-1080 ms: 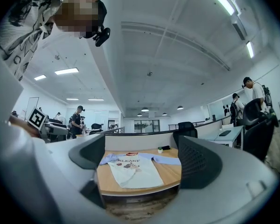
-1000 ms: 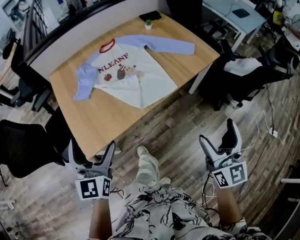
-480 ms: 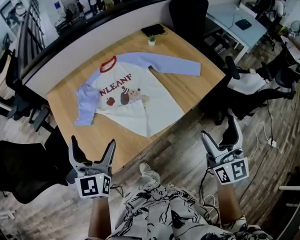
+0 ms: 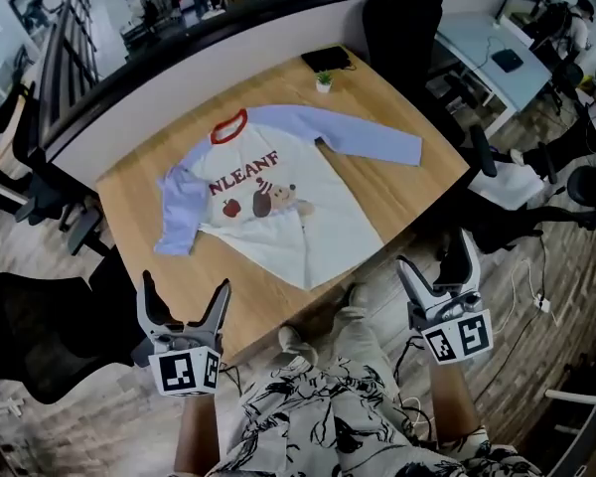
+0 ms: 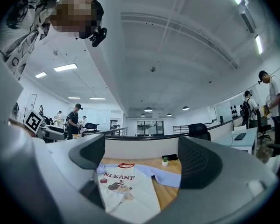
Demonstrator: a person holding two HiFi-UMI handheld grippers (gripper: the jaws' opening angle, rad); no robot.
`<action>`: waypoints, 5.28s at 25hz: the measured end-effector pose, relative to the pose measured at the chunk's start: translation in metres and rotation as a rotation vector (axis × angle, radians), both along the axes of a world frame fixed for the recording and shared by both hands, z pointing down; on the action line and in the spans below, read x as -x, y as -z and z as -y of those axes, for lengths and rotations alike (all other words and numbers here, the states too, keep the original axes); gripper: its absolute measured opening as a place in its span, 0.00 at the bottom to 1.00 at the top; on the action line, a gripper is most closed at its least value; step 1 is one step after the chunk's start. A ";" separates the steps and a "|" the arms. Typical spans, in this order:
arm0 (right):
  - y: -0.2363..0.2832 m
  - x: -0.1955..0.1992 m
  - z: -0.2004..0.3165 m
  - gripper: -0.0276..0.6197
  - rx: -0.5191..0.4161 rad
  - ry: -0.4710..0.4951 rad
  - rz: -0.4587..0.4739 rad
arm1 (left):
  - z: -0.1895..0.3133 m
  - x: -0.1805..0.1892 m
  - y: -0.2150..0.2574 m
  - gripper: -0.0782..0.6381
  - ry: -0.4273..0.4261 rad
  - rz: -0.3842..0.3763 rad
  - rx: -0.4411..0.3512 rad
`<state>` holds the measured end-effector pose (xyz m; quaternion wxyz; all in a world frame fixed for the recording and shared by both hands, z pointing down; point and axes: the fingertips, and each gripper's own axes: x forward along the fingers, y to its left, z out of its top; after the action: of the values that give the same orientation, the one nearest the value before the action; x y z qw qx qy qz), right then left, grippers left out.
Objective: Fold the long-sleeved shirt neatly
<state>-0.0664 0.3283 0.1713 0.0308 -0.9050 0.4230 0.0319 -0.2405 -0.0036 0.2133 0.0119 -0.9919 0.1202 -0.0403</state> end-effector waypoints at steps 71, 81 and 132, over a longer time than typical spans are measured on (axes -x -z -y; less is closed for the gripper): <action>-0.277 0.150 0.600 0.45 0.895 1.823 -0.240 | 0.148 -0.013 -0.286 0.60 0.794 0.292 0.455; -0.360 0.192 0.609 0.30 1.166 1.889 -0.227 | 0.164 -0.024 -0.336 0.45 0.749 0.341 0.577; -0.093 0.278 0.676 0.08 0.607 1.872 -0.145 | 0.260 0.124 -0.087 0.13 1.015 0.426 0.082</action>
<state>-0.3440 -0.3472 0.2644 -0.2159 -0.1704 0.9596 -0.0597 -0.3640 -0.2634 0.3000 -0.0235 -0.7790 0.5765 -0.2454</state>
